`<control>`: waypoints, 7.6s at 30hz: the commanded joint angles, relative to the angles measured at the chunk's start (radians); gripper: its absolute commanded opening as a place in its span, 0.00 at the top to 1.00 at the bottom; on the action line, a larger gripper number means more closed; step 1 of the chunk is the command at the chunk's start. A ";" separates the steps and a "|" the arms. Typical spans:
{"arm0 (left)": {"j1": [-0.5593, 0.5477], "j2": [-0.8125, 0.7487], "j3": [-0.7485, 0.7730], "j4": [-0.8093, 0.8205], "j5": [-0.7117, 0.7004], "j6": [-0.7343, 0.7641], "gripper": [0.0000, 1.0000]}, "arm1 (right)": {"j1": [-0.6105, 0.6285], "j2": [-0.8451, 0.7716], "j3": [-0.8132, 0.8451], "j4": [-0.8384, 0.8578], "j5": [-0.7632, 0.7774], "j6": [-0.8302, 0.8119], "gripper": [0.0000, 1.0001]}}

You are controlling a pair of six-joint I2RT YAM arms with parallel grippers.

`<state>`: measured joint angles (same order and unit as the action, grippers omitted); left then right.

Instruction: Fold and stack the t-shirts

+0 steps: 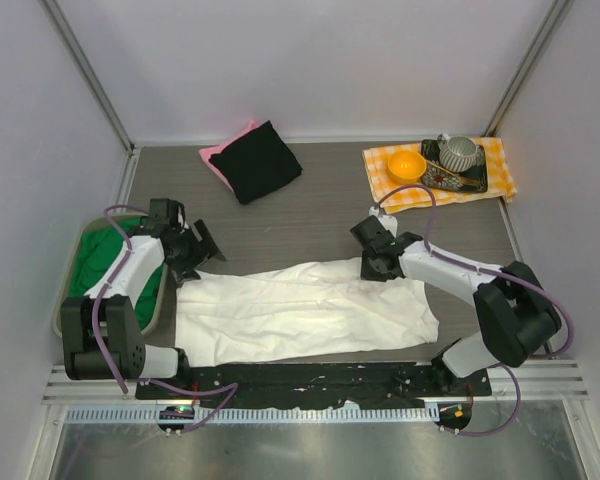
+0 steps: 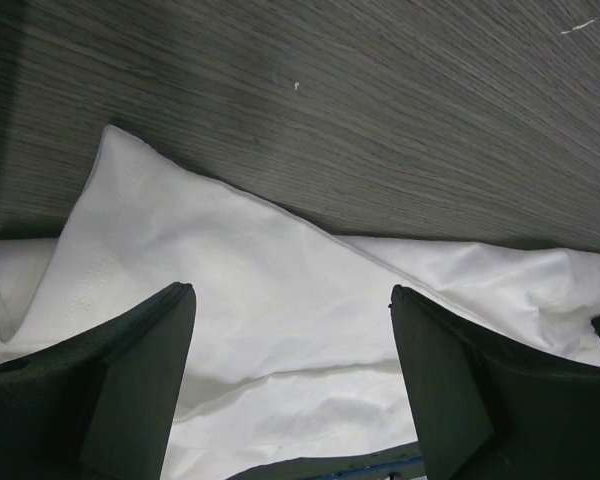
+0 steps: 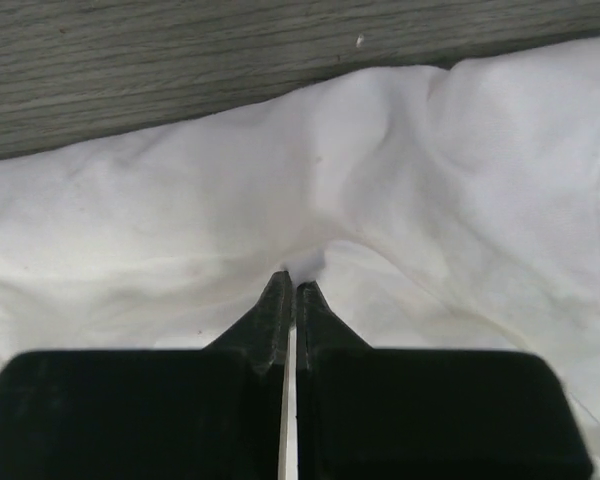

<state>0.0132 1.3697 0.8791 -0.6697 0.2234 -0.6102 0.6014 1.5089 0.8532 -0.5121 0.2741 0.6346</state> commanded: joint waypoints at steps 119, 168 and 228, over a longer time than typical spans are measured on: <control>-0.002 -0.104 -0.019 0.024 0.007 0.046 0.17 | 0.615 -0.226 -0.100 -0.227 0.208 0.163 0.99; -0.002 -0.256 -0.002 -0.060 0.025 0.092 0.17 | 0.022 0.097 -0.091 0.260 0.042 0.231 0.04; -0.484 -0.265 -0.385 0.251 -0.160 -0.362 0.21 | -0.152 -0.259 0.396 0.199 -0.182 -0.147 0.01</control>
<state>-0.4076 1.0821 0.5358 -0.4885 0.1486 -0.9016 0.4438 1.3231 1.2697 -0.3073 0.0944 0.5056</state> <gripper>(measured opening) 0.791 0.996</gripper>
